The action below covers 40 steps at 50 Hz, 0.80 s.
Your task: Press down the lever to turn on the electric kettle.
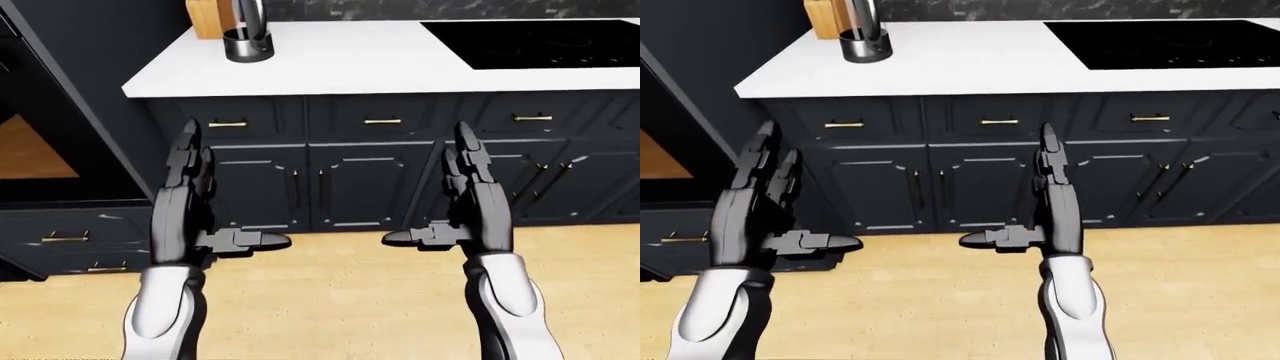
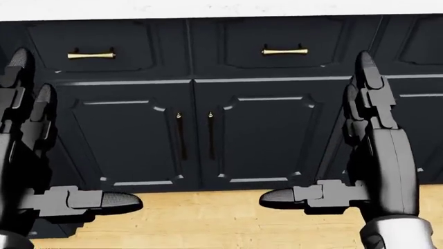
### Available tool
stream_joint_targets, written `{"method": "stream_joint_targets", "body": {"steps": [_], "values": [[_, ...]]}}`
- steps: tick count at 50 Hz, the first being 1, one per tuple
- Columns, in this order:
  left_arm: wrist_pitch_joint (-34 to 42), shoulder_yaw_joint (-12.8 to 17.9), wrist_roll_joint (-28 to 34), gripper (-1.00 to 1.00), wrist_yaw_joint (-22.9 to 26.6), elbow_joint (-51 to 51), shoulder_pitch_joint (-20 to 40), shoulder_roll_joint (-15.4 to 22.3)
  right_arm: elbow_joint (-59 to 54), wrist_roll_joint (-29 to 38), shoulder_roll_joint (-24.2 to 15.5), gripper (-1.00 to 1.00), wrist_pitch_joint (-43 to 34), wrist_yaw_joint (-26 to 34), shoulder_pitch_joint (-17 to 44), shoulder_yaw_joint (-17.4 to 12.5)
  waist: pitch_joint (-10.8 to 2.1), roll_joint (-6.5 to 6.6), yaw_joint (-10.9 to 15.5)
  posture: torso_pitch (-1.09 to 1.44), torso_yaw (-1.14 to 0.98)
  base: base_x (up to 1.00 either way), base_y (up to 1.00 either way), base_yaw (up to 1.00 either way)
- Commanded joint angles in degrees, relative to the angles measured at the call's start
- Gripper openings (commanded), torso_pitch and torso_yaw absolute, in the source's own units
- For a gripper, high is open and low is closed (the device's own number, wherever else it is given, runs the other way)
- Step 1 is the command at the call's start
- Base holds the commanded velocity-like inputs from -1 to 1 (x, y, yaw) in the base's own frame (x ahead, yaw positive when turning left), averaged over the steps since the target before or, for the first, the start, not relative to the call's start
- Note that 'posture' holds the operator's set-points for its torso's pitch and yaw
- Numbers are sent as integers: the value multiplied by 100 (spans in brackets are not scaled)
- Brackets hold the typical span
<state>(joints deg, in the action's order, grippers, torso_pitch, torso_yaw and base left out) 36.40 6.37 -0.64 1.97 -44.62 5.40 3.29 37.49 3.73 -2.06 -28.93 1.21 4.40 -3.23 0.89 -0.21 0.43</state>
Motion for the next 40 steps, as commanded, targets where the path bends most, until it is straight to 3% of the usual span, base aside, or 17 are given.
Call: {"method": "stream_joint_targets", "body": {"steps": [1, 10, 11, 13, 22, 28, 33, 36, 38, 39, 40], "values": [[-192, 10, 5, 100, -9, -185, 87, 17, 200, 23, -8, 100, 158, -7, 90, 15, -87, 1, 2, 0, 0, 0, 0, 2], [-256, -4, 16, 100, -4, -162, 35, -2, 286, 81, 14, 100, 89, -7, 65, 65, -110, -1, 7, 0, 0, 0, 0, 2], [-271, -6, 18, 100, -2, -153, 28, -2, 292, 82, 16, 100, 87, -2, 67, 66, -209, 24, 12, 0, 0, 0, 0, 13], [-275, -3, 16, 100, -2, -147, 31, -4, 277, 93, 17, 100, 95, -2, 75, 72, -95, 31, 6, 0, 0, 0, 0, 22], [-354, -30, 38, 100, -1, -106, -15, -17, 294, 129, 25, 100, 104, 9, 64, 89, -27, 27, 62, 0, 0, 0, 0, 25], [-377, -32, 40, 100, 5, -104, -37, -25, 321, 114, 31, 100, 92, 13, 60, 81, 13, 260, 61, 0, 0, 0, 0, 43], [-357, -36, 44, 100, 6, -133, -46, -30, 338, 109, 32, 100, 79, 19, 63, 81, -25, 110, 87, 0, 0, 0, 0, 43], [-359, -37, 45, 100, 8, -142, -58, -33, 319, 105, 27, 100, 88, 24, 76, 74, 30, -147, 67, 0, 0, 0, 0, 43], [-355, -43, 48, 100, 8, -146, -56, -35, 294, 102, 32, 100, 99, 21, 75, 79, 38, -427, 49, 0, 0, 0, 0, 42], [-369, -47, 51, 100, 11, -136, -62, -35, 282, 114, 36, 100, 100, 12, 72, 94, 34, -190, -69, 0, 0, 0, 0, 12], [-392, -45, 47, 100, 15, -126, -78, -40, 289, 116, 37, 100, 92, 13, 69, 103, 149, -232, -21, 0, 0, 0, 0, 0]]}}
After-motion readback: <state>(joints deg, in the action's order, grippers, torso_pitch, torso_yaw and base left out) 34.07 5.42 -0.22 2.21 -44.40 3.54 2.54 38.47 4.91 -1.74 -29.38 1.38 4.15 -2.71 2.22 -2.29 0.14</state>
